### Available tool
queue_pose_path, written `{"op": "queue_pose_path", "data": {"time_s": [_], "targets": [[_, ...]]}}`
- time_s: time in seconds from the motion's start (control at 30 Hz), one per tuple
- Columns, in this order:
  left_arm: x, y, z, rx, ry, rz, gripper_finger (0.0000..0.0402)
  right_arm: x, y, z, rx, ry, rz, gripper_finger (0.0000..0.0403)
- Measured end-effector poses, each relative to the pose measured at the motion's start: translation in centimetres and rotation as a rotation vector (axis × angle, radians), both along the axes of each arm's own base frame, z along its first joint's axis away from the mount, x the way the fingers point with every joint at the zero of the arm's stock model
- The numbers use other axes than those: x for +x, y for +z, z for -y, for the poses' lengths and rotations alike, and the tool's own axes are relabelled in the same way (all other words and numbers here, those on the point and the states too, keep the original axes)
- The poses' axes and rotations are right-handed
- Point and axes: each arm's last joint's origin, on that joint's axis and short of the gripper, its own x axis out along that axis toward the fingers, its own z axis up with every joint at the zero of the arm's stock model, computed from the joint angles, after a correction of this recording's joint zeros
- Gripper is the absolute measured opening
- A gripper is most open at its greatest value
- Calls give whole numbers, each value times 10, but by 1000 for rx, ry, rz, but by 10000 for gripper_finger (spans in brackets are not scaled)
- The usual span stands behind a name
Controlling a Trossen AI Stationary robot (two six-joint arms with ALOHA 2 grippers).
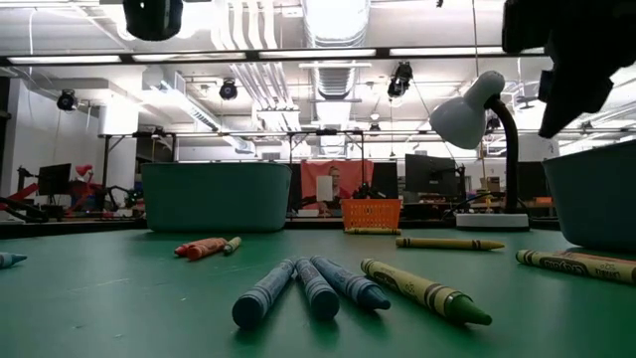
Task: Sort crayons
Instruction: Put the blue crayon into the orange bin
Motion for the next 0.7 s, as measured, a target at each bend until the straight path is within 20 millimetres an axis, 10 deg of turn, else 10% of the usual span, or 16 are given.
{"op": "queue_pose_path", "data": {"time_s": [0.3, 0.7], "targets": [[36, -11, 58, -16, 42, -500, 50, 2, 1, -1, -8, 37, 28, 100], [91, -41, 126, -52, 104, -709, 48, 3, 1, -1, -61, 124, 29, 89]]}}
